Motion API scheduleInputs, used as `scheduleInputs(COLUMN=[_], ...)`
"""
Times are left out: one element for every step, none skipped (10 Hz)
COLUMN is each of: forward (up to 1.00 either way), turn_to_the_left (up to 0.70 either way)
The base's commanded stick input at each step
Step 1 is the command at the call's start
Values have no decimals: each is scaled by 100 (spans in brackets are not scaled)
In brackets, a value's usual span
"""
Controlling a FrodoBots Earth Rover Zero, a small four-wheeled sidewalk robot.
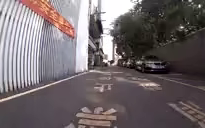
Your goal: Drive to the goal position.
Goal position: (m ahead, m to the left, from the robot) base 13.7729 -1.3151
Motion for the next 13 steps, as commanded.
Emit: scheduleInputs(forward=[70,70,70,70,70,70,70,70,70,70,70,70,70], turn_to_the_left=[8,0,0,0,0,0,0,0,0,0,0,0,0])
